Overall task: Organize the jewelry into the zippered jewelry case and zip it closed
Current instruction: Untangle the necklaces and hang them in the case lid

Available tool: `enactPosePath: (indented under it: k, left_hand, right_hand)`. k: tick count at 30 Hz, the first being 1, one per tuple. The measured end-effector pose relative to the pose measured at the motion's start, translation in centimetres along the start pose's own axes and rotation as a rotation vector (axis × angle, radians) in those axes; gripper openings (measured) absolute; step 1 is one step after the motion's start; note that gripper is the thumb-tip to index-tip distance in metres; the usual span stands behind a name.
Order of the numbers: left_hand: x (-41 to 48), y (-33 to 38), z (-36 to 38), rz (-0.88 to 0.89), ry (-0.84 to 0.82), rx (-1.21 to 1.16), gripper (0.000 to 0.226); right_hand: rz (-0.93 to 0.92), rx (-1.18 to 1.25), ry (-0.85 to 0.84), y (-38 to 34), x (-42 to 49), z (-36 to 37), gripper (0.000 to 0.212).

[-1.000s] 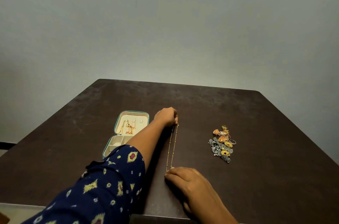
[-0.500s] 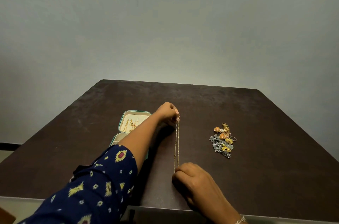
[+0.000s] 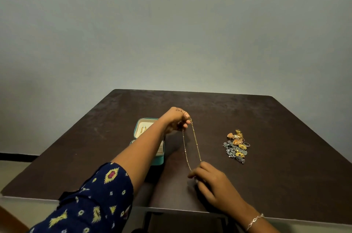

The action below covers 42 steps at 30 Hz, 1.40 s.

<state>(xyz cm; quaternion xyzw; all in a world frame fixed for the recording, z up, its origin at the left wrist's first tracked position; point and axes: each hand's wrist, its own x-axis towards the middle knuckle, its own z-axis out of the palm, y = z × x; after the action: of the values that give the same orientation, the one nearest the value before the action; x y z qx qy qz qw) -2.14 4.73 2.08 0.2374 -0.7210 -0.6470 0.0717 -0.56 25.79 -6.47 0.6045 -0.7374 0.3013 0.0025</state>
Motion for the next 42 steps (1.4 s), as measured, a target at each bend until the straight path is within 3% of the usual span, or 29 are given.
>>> enactPosePath:
  k: [4, 7, 10, 17, 19, 22, 25, 30, 36, 42]
  left_hand:
    - [-1.2, 0.2, -0.3, -0.006, 0.021, -0.101, 0.031]
    - [-1.9, 0.3, -0.6, -0.009, 0.017, -0.171, 0.03]
    - [-2.7, 0.2, -0.8, -0.023, 0.03, -0.214, 0.028]
    - [-4.7, 0.4, -0.8, -0.037, 0.095, -0.346, 0.019]
    - [-5.5, 0.3, -0.5, -0.04, 0.076, -0.384, 0.019]
    - [-6.8, 0.2, 0.0, -0.021, 0.058, -0.423, 0.017]
    - [-8.2, 0.2, 0.8, 0.012, 0.054, -0.429, 0.015]
    - [-10.4, 0.6, 2.2, 0.101, 0.009, -0.349, 0.015]
    - [-11.5, 0.4, 3.5, 0.182, 0.05, -0.319, 0.02]
    - [-12.0, 0.4, 4.7, 0.164, -0.015, -0.315, 0.021]
  right_hand:
    - [0.049, -0.003, -0.052, -0.7, 1.0, -1.3, 0.038]
    - [0.077, -0.101, -0.172, -1.1, 1.6, -2.8, 0.026]
    - [0.112, -0.195, -0.284, -2.0, 1.9, -4.2, 0.032]
    - [0.27, -0.329, -0.309, -3.2, 1.7, -6.2, 0.033]
    - [0.337, -0.256, -0.368, -3.3, 1.6, -6.8, 0.032]
    - [0.448, 0.23, -0.413, -3.8, 1.3, -7.7, 0.023]
    - [0.522, 0.711, -0.291, -4.3, 1.0, -8.5, 0.022]
    - [0.592, 1.045, 0.005, -4.8, 1.3, -9.3, 0.025]
    - [0.487, 0.995, 0.209, -5.3, 1.5, -9.3, 0.04]
    - [0.418, 0.943, 0.257, -5.8, 1.5, -9.0, 0.047]
